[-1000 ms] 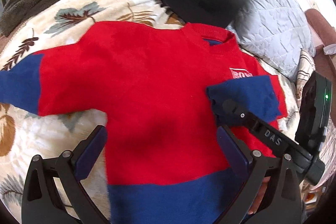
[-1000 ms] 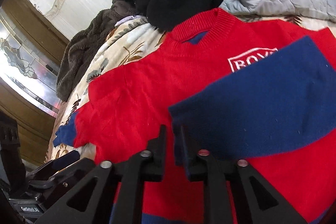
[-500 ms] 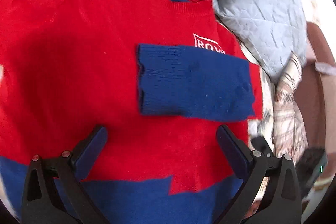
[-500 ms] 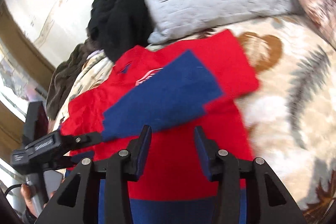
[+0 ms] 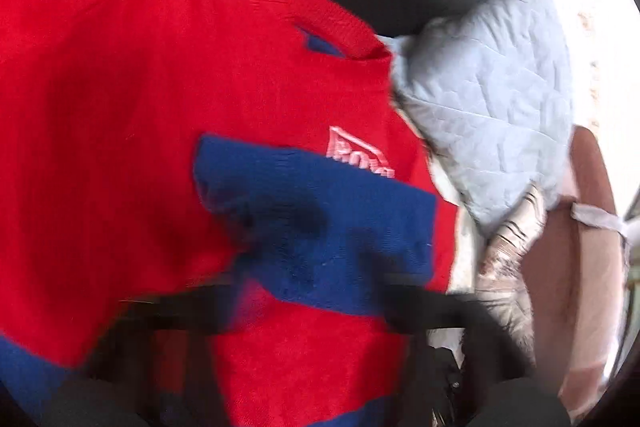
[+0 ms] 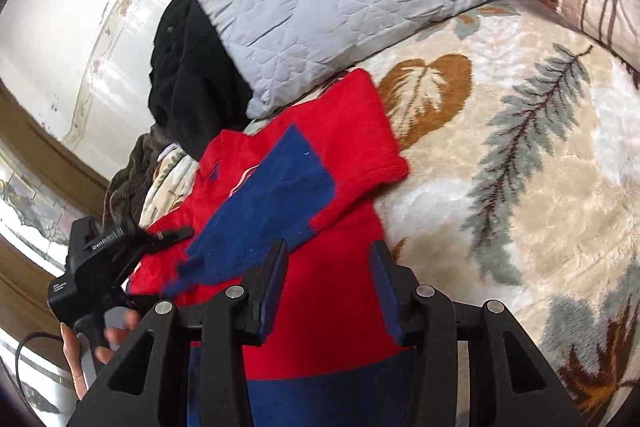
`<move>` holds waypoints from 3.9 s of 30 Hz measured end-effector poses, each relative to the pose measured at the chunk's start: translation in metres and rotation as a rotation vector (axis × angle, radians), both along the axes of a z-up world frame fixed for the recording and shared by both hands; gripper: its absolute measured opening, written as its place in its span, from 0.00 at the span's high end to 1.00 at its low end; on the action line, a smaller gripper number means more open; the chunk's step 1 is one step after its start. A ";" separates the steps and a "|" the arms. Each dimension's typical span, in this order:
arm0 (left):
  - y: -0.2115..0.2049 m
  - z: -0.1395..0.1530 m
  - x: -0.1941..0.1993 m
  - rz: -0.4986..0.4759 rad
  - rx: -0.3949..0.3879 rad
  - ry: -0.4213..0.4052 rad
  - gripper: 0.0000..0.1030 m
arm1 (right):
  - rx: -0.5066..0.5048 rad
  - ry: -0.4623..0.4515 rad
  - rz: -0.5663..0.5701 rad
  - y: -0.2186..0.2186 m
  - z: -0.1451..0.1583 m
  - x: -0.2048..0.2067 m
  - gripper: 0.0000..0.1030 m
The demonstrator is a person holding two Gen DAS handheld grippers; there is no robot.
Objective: Fold small clothes
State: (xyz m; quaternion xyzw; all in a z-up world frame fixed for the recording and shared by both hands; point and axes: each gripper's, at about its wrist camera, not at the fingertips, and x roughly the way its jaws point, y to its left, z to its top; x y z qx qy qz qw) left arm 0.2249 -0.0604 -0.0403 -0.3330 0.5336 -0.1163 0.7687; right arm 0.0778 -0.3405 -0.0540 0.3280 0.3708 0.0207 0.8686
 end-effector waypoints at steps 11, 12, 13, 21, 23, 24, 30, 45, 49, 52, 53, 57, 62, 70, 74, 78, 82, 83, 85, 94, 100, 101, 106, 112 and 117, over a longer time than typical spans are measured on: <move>0.051 0.036 0.007 0.057 0.013 -0.153 0.97 | 0.179 0.019 -0.069 -0.028 -0.014 0.025 0.52; 0.057 0.038 0.008 0.055 0.024 -0.162 0.97 | 0.199 0.022 -0.065 -0.027 -0.016 0.028 0.51; 0.060 0.039 0.007 0.056 0.029 -0.164 0.97 | 0.234 0.027 -0.058 -0.025 -0.020 0.034 0.50; 0.080 0.027 0.006 0.073 0.053 -0.159 0.97 | 0.356 0.033 -0.084 -0.016 -0.031 0.067 0.52; 0.083 0.023 0.006 0.072 0.051 -0.156 0.97 | 0.347 -0.008 -0.087 -0.017 -0.023 0.067 0.87; 0.084 0.020 0.007 0.070 0.057 -0.155 0.97 | 0.326 -0.026 -0.086 -0.015 -0.019 0.065 0.87; 0.087 -0.016 0.007 0.060 0.094 -0.057 0.96 | 0.211 0.054 -0.093 -0.008 -0.043 0.059 0.87; 0.102 0.008 0.004 0.059 0.044 -0.096 0.58 | -0.058 -0.079 0.081 0.074 0.021 0.077 0.66; 0.084 -0.015 0.010 0.034 0.098 -0.097 0.58 | -0.112 0.047 0.107 0.093 -0.013 0.098 0.66; 0.080 -0.014 0.009 0.025 0.122 -0.125 0.57 | -0.177 0.029 0.109 0.100 -0.016 0.090 0.65; 0.081 -0.013 0.009 0.022 0.115 -0.122 0.57 | -0.199 0.046 0.108 0.104 -0.012 0.090 0.64; 0.100 -0.006 0.008 0.043 0.069 -0.076 0.57 | -0.193 0.000 0.165 0.130 0.005 0.088 0.62; 0.166 0.013 -0.008 0.161 0.014 -0.095 0.56 | -0.205 -0.025 0.297 0.199 0.017 0.096 0.62; 0.328 0.022 -0.044 0.430 -0.009 -0.063 0.51 | -0.268 -0.057 0.506 0.309 0.026 0.092 0.60; 0.401 0.014 -0.070 0.584 -0.018 -0.027 0.50 | -0.340 -0.072 0.550 0.342 0.026 0.093 0.57; 0.445 -0.001 -0.091 0.705 -0.079 -0.003 0.48 | -0.353 -0.073 0.564 0.362 0.024 0.103 0.57; 0.457 -0.015 -0.092 0.744 -0.138 0.011 0.44 | -0.370 -0.087 0.600 0.387 0.024 0.111 0.57; 0.457 -0.017 -0.090 0.746 -0.148 0.011 0.42 | -0.381 -0.085 0.609 0.395 0.022 0.113 0.57; 0.456 -0.020 -0.086 0.760 -0.163 -0.004 0.35 | -0.390 -0.067 0.624 0.404 0.015 0.116 0.57; 0.464 -0.019 -0.064 0.799 -0.144 -0.028 0.37 | -0.367 -0.075 0.632 0.401 -0.002 0.112 0.54; 0.457 -0.026 -0.056 0.758 -0.158 -0.046 0.92 | -0.356 -0.078 0.633 0.400 -0.002 0.112 0.54; 0.456 -0.023 -0.058 0.756 -0.151 -0.060 0.92 | -0.354 -0.077 0.634 0.399 -0.001 0.112 0.54; 0.440 0.007 -0.063 0.716 -0.136 -0.146 0.92 | -0.357 -0.077 0.608 0.389 0.005 0.109 0.54; 0.405 0.047 -0.060 0.639 -0.109 -0.215 0.92 | -0.353 -0.060 0.516 0.349 0.011 0.109 0.54; 0.372 0.068 -0.054 0.577 -0.109 -0.244 0.92 | -0.380 -0.065 0.458 0.307 0.018 0.103 0.54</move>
